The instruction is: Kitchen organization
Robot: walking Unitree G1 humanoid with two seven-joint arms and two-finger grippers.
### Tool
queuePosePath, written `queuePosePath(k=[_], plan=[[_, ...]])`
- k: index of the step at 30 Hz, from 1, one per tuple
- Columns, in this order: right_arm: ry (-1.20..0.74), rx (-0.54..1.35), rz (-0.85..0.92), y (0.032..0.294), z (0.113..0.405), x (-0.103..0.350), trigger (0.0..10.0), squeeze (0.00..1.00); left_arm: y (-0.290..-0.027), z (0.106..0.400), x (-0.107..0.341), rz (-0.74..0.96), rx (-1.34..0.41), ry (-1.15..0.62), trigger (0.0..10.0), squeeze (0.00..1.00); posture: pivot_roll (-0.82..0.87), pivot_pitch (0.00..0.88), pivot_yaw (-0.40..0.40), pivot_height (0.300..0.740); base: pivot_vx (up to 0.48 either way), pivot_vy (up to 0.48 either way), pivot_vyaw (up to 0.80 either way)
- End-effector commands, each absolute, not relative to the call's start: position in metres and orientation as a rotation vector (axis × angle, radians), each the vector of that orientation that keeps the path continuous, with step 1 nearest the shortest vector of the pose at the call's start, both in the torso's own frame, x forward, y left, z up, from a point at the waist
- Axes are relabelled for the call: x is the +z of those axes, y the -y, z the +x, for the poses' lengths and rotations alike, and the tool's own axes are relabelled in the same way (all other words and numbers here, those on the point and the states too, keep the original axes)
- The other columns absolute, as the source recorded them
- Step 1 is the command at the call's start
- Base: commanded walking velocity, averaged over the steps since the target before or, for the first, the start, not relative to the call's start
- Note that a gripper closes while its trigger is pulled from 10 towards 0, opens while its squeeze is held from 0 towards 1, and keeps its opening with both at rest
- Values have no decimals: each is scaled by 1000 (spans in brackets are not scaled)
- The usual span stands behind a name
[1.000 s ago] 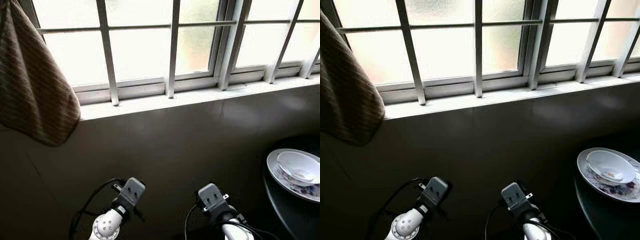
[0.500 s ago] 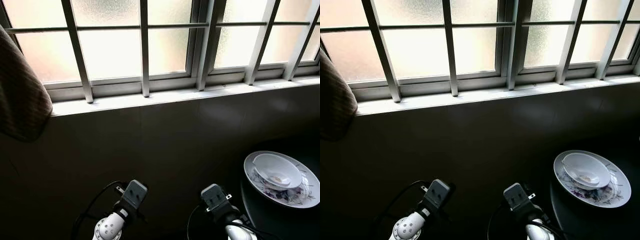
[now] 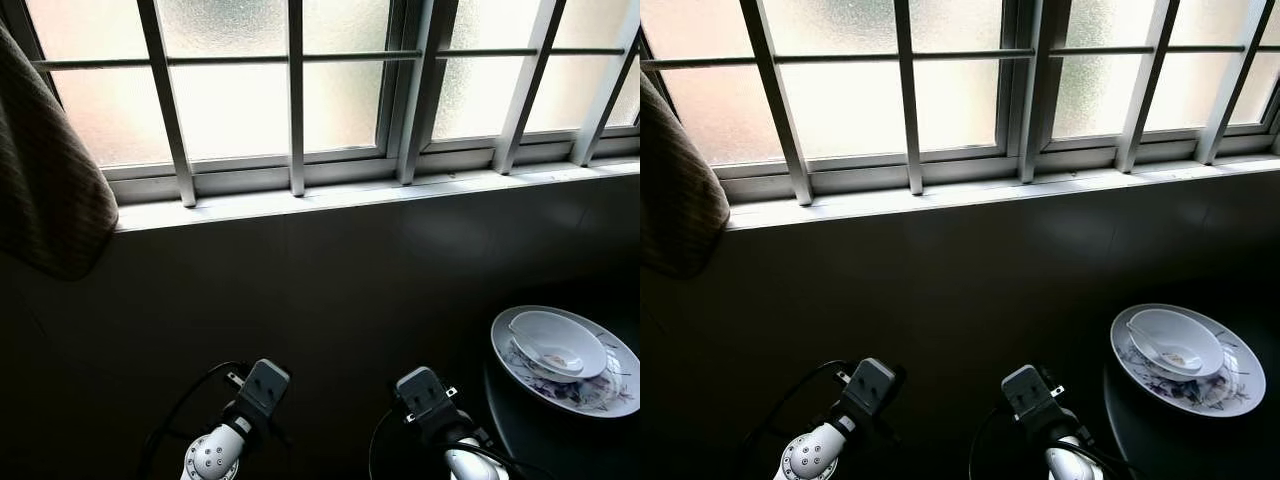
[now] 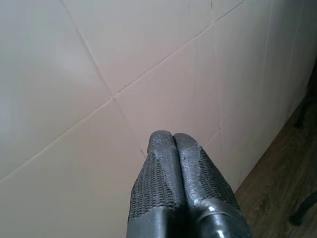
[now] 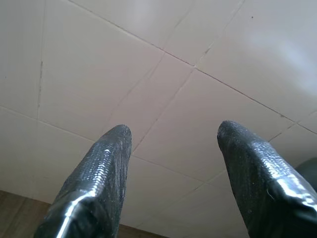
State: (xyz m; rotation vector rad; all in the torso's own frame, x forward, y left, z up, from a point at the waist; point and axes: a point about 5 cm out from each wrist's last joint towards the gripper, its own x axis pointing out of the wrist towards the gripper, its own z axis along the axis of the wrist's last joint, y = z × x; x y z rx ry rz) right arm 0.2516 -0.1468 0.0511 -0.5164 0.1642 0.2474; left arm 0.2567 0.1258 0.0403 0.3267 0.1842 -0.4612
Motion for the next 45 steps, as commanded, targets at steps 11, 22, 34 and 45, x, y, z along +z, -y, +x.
queuePosePath(k=[11, 22, 34, 45], plan=[[-159, 249, -505, 147, 253, 53, 10000, 0, -125, 257, 41, 326, -463, -187, 10000, 0, 25, 0, -10, 740, 0, -285, 0], [-146, 234, -499, 150, 254, 56, 10000, 0, -124, 258, 44, 309, -461, -168, 10000, 0, 23, 0, -12, 740, 0, 0, 0], [-167, -25, -500, 185, 270, 72, 10000, 0, -123, 258, 44, 298, -461, -166, 10000, 0, 22, 0, -17, 740, 0, 0, 0], [-295, -209, -390, 223, 282, 73, 10000, 0, -122, 258, 44, 287, -460, -165, 10000, 0, 22, 0, -22, 740, 0, 0, 0]])
